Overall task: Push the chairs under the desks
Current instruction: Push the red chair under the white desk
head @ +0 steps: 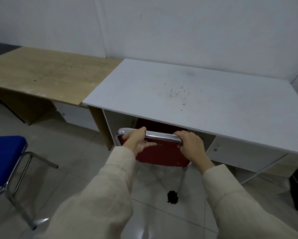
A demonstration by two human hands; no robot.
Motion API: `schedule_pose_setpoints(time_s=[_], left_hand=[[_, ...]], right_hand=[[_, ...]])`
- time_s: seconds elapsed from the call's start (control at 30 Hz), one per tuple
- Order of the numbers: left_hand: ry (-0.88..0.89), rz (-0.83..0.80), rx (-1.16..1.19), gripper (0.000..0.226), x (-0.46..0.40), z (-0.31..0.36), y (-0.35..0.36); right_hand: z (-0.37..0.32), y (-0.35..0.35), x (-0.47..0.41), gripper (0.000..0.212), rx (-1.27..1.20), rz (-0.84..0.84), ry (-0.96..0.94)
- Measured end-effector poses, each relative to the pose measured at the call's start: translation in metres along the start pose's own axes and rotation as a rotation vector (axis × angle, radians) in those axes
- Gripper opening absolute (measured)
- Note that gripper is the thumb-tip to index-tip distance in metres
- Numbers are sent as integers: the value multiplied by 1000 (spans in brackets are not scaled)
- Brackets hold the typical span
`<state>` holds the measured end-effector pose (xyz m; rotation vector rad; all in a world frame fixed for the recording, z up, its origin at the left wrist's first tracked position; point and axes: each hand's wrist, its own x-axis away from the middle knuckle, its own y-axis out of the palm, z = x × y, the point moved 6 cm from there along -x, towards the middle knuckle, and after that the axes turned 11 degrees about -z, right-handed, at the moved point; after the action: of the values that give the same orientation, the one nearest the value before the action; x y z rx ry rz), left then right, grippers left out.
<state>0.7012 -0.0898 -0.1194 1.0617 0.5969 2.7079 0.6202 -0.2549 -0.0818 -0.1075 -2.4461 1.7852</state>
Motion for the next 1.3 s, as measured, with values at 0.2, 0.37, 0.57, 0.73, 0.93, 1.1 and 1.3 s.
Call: schedule_pose_setpoints(time_s=[0.2, 0.37, 0.57, 0.73, 0.93, 1.1, 1.3], left_hand=[[-10, -3, -97, 53, -42, 32, 4], [-16, -9, -223, 51, -70, 51, 10], [-16, 12, -320, 32, -75, 79, 9], [-34, 7, -360, 51, -84, 85, -9], [-73, -41, -428, 40, -69, 81, -4], [-98, -56, -483, 45, -65, 77, 1], [-161, 65, -503, 109, -70, 70, 11]], right_hand=[[2, -4, -45, 41, -21, 9, -21], [3, -5, -75, 38, -13, -16, -27], [-9, -4, -95, 38, -47, -34, -41], [-18, 5, -100, 39, -50, -85, -28], [-19, 6, -100, 36, -94, -128, 53], [-13, 7, -87, 34, -129, -127, 160], [5, -7, -78, 37, -37, -72, 146]])
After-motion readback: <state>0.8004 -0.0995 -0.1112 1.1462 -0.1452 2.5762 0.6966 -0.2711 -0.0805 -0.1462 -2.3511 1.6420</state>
